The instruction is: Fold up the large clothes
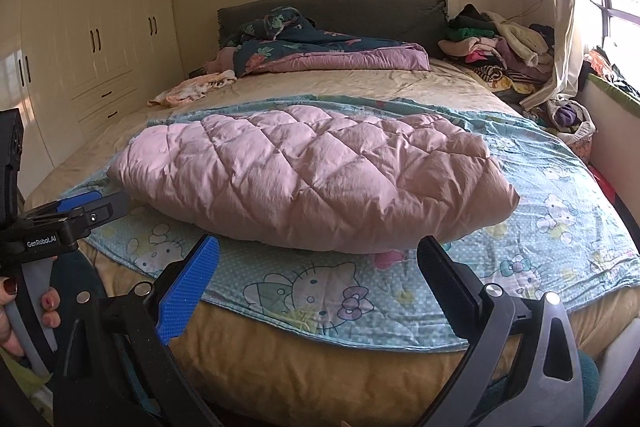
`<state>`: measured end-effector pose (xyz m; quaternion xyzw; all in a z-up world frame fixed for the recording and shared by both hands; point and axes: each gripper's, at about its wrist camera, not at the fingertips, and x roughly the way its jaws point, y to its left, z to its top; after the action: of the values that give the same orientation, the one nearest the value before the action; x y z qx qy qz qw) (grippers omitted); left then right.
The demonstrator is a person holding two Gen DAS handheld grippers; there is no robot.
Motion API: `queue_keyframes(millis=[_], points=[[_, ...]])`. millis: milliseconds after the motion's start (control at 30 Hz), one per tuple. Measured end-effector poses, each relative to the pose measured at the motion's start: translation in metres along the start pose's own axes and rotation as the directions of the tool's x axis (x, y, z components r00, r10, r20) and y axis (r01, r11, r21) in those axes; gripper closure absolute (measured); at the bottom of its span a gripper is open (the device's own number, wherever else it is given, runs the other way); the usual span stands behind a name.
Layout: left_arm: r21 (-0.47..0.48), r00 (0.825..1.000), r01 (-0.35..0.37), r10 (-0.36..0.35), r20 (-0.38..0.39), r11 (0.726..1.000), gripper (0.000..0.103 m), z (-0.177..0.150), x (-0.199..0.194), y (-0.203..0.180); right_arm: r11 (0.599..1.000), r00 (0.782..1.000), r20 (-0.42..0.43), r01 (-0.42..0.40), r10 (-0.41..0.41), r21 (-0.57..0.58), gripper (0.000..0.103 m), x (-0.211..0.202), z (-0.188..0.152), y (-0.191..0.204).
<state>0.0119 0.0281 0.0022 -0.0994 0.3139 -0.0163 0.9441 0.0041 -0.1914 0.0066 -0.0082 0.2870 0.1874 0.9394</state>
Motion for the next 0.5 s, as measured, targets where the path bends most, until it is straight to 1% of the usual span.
queue_keyframes(millis=[500], points=[[0.002, 1.000, -0.012, 0.012, -0.004, 1.000, 0.009, -0.0010, 0.0009, 0.0005, 1.000, 1.000, -0.007, 0.000, 0.000, 0.004, 0.004, 0.0000, -0.0005, 0.0000]])
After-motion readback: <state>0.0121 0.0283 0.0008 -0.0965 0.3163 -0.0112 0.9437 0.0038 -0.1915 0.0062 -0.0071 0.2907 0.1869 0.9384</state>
